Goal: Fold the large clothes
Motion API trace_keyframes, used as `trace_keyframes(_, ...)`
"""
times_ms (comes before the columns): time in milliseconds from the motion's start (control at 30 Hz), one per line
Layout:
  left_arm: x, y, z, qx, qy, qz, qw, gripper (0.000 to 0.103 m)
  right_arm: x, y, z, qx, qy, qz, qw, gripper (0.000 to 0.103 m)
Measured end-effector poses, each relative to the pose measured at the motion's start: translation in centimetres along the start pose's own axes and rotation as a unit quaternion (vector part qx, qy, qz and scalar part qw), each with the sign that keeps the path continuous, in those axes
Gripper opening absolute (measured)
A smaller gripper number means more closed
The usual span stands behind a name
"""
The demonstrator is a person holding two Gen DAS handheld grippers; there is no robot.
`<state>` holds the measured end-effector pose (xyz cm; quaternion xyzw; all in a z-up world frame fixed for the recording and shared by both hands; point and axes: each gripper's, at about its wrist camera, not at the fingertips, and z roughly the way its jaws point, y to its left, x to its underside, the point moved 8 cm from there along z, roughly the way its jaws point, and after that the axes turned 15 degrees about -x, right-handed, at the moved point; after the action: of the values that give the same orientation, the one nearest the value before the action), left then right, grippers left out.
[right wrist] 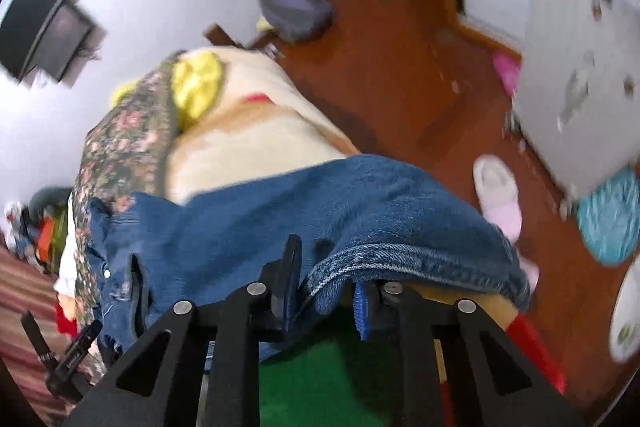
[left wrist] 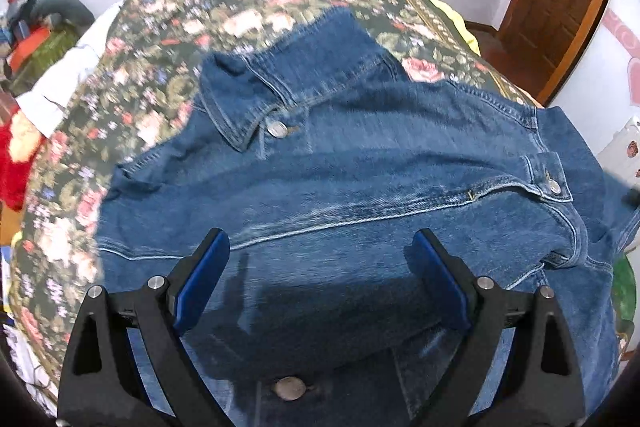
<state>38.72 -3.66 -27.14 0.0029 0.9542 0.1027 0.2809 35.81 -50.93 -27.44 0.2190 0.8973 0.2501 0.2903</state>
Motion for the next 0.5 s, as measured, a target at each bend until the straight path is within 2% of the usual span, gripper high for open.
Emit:
trace_keyframes(133, 0.0, 1.3, -1.8, -0.002, -0.022, -0.004, 0.9998, 0.093, -2.2, 6.0, -2.1, -0.027, -0.036, -0.063, 0.997, 0.020)
trace_keyframes(267, 0.2, 3.2, -4.1, -0.003, -0.048, -0.010, 0.9988, 0.093, -3.4, 14.5, -3.6, -0.079, -0.059, -0.132, 0.986, 0.018)
trace_keyframes(400, 0.7, 6.1, -6.3, -0.001, -0.069, -0.032, 0.9971, 0.093, -2.5, 23.5, -3.5, -0.153, -0.052, -0.180, 0.970, 0.018)
trace_keyframes(500, 1.2, 8.5, -7.4, -0.009, -0.080, -0.050, 0.9955, 0.093, 0.0, 30.0, -1.9, -0.197, -0.023, -0.218, 0.956, 0.018)
